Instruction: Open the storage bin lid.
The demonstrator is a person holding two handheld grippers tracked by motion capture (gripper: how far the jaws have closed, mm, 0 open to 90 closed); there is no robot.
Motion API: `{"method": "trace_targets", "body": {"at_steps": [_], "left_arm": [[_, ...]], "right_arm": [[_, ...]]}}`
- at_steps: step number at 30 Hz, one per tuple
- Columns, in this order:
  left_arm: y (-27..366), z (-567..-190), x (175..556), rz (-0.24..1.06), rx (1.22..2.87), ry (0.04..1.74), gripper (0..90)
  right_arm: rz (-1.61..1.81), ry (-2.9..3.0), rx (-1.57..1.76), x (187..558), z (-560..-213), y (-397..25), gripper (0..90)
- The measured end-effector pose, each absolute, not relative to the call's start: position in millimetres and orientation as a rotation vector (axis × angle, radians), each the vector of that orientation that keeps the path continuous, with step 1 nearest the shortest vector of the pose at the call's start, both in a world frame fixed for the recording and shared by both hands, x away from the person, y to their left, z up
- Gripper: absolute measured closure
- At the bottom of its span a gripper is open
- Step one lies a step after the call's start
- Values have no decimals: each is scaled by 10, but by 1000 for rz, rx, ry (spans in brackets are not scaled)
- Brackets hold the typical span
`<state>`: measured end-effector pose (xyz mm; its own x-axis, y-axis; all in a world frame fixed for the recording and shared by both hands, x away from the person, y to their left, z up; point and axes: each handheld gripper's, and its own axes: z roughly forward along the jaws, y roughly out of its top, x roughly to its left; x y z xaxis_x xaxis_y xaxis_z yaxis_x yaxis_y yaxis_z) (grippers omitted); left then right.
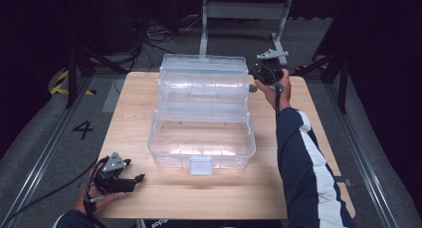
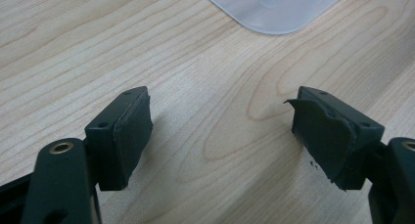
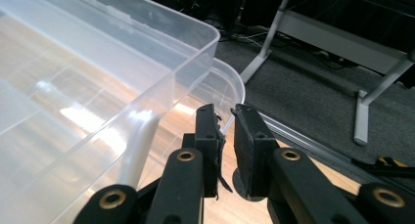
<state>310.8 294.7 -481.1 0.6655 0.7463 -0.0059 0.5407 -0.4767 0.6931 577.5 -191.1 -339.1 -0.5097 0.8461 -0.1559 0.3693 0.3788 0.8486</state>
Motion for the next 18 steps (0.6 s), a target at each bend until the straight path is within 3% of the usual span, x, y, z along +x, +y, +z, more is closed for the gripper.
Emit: {"method": "trace_targets", "body": {"at_steps": [18], "left_arm": [[2948,-4809,3107,396,2202,989,232]], "right_arm": [[1040,2125,935,5457,-3341,-1973,751]]}}
